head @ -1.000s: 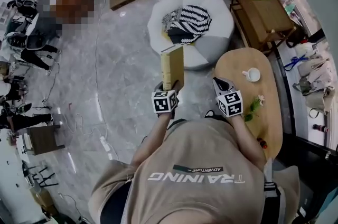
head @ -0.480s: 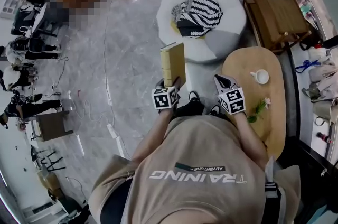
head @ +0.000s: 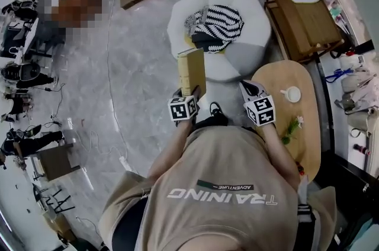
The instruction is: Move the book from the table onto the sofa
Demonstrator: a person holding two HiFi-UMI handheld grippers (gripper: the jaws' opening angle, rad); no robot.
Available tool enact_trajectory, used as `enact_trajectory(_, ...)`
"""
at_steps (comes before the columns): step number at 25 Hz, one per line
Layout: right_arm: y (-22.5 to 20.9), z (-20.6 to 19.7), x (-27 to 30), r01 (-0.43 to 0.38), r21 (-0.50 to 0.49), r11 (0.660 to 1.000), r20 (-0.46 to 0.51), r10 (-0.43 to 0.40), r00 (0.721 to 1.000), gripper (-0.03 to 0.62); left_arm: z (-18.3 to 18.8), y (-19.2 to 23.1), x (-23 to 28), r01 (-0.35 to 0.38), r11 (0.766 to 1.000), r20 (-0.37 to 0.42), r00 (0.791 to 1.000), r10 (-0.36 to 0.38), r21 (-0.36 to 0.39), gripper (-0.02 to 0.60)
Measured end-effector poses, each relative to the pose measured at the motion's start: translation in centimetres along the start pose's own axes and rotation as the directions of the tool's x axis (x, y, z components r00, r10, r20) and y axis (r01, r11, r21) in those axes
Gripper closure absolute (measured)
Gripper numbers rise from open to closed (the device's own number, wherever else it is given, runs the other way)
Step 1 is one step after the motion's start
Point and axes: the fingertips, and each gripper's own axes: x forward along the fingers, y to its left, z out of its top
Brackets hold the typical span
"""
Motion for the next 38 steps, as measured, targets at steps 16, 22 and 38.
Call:
enact_trajectory(16,0.4,5.4,9.7,0.114,-0.021,0.993,-0.014,-0.114,0.993,0.591,5.6,9.9,3.5,0.084,0.996,0.016,0.996,-0.083,-0.027,0.367)
enact_trajectory(22,-0.7,6.4,12.3,0.097,-0.022,0.995,-0.039,-0.098,0.994,0.591,5.4,11.1,4.6,0.075,0.995,-0.012,0.997,-0.076,-0.063,0.367)
enact_trajectory(38,-8.2,11.2,20.6,0.012,-0.019,1.000,-0.015,-0.012,1.000,0.591,13.7,11.4,10.9,0.028,0.999,-0.075,0.997,-0.026,0.020,0.367)
